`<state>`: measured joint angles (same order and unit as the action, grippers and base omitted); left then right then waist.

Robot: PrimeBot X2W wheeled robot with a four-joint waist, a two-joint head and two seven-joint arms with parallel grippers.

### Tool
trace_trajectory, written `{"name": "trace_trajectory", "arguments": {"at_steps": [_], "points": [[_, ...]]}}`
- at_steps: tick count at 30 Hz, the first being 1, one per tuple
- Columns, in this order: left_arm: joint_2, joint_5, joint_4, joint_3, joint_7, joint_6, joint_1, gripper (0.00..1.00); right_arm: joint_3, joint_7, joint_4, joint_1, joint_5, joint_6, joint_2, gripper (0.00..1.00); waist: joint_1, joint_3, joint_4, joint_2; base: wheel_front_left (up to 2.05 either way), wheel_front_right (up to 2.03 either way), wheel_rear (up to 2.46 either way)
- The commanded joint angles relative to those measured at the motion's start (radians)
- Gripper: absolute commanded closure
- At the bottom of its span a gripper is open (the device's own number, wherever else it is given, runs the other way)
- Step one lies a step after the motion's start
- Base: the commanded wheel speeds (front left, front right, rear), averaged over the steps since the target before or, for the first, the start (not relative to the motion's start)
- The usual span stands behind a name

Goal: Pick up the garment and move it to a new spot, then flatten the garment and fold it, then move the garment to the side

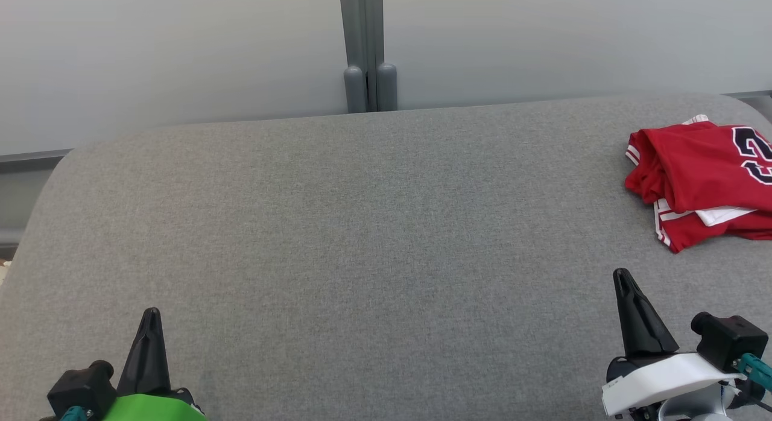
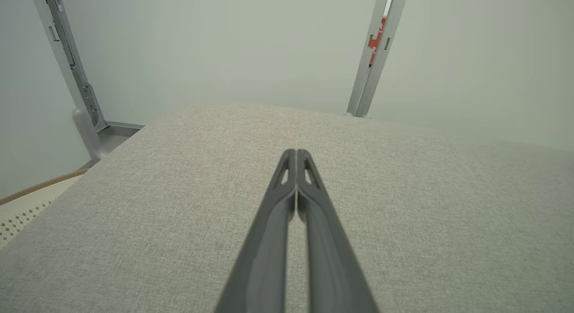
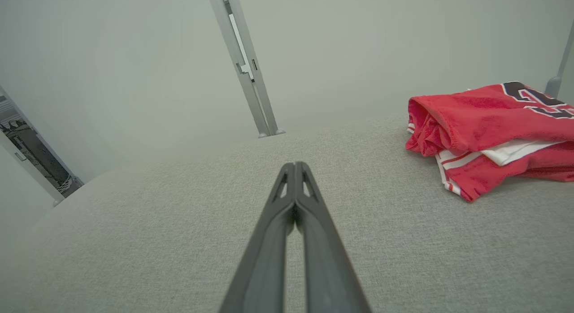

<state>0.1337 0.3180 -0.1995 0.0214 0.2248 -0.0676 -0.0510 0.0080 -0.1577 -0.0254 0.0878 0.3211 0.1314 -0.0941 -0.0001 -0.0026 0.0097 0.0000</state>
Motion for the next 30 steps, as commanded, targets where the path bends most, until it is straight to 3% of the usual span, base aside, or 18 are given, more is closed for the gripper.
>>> {"name": "trace_trajectory", "arguments": {"at_steps": [1, 30], "points": [[0.002, 0.046, 0.012, 0.010, -0.010, -0.005, 0.024, 1.00, -0.005, 0.009, 0.007, -0.021, 0.050, 0.000, -0.005, 1.00, 0.0001, 0.000, 0.000, 0.0000, 0.00, 0.00, 0.00], [-0.028, 0.495, -0.003, 0.037, -0.124, -0.027, 0.073, 1.00, -0.027, 0.087, -0.073, -0.088, 0.512, 0.000, -0.003, 1.00, 0.0001, 0.001, -0.003, 0.0000, 0.00, 0.00, 0.00]]}}
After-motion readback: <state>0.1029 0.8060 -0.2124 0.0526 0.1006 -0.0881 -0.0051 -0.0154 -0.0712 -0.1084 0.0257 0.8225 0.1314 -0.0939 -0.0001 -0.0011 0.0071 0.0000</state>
